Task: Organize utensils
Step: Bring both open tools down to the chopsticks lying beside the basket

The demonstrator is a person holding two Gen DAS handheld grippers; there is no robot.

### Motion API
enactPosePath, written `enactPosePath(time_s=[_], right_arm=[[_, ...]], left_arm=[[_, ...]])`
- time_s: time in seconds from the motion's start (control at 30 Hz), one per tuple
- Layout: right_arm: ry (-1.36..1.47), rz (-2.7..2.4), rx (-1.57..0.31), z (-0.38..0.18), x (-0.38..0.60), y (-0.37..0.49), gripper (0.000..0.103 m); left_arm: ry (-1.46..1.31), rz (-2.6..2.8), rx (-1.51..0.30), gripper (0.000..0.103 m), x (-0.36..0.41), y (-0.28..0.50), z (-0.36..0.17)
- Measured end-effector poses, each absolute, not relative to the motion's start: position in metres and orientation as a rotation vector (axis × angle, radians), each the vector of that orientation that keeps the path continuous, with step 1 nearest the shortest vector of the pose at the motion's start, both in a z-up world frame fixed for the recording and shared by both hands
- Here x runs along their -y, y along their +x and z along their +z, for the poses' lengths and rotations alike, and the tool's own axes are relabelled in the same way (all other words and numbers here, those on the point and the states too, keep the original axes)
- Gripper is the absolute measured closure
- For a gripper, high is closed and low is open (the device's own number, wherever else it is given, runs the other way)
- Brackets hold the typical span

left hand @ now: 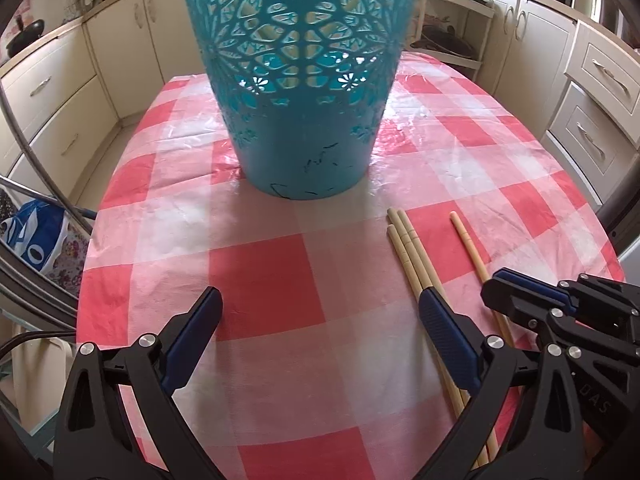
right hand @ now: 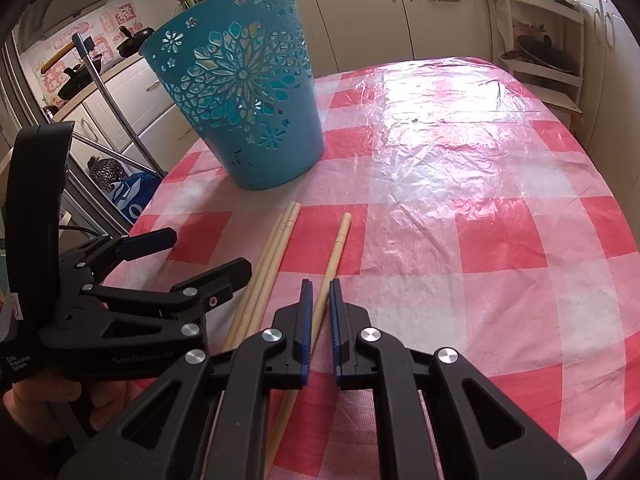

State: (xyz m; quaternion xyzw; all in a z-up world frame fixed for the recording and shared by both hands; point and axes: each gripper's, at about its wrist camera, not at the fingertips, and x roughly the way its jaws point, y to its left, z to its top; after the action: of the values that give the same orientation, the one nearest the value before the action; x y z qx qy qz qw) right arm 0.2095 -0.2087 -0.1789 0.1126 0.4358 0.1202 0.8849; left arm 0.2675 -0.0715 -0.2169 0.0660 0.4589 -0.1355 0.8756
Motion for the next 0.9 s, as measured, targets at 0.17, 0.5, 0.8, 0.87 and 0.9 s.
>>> enactPosePath(time_s=[0.17,0.5,0.8,0.87,0.9], right_arm=[[0.242,0.256,-0.907,-0.179,0.211,0.209,0.094],[0.232,0.259,-0.908,-0.179,0.21,0.21,0.094],[0.225,0.257,-0.906,-0.179,0.209,0.21,0.094],[0.246,0.257,-0.908,-0.18,0.212,0.21,0.094],[0.252,0.259,-0.909,-0.18,0.213,0.21,0.094]], left_arm=[[0.113,-0.305,-0.949,0.008,0.069,0.265,-0.214],[0.118,-0.271,-0.983,0.015,0.078,0.266,-0.217],[0.047,-0.214,-0.995,0.033,0.081,0.261,-0.208],[-0.004,-0.22,-0.977,0.033,0.077,0.258,-0.204],[-0.023,-0.229,-0.986,0.033,0.076,0.257,-0.204]])
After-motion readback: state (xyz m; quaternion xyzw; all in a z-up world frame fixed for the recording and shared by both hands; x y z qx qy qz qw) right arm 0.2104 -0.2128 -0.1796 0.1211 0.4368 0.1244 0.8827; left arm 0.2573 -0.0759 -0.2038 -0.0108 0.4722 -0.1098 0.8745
